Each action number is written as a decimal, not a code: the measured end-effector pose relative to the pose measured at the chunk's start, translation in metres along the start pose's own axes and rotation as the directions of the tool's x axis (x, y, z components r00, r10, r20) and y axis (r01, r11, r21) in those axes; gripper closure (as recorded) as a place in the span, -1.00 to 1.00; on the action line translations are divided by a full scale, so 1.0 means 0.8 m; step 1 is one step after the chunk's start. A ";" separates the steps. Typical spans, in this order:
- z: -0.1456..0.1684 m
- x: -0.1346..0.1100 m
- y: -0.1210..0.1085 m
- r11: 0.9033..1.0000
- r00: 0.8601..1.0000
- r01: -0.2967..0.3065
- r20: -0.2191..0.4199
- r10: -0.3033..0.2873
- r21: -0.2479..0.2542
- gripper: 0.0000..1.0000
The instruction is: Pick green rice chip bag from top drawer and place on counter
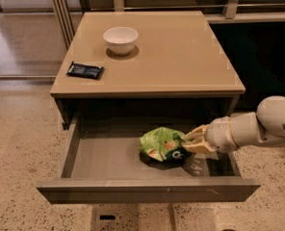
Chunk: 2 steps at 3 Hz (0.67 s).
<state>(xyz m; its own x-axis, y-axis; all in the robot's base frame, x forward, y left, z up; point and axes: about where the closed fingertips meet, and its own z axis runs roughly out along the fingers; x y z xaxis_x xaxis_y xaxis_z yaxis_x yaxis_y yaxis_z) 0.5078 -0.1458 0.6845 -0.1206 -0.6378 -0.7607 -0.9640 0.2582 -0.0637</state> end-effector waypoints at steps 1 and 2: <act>-0.020 -0.054 -0.002 1.000 0.999 0.028 0.017 -0.028 0.009 1.00; -0.050 -0.121 -0.005 0.996 0.996 0.075 0.036 -0.077 0.044 1.00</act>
Offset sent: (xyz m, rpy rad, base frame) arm 0.0093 0.0481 0.1714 0.0141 -0.1739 0.0190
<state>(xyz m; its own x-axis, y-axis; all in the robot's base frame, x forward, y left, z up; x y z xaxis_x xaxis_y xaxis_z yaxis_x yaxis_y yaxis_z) 0.5135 -0.1139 0.7839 -0.0375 -0.6290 -0.7765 -0.9589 0.2413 -0.1492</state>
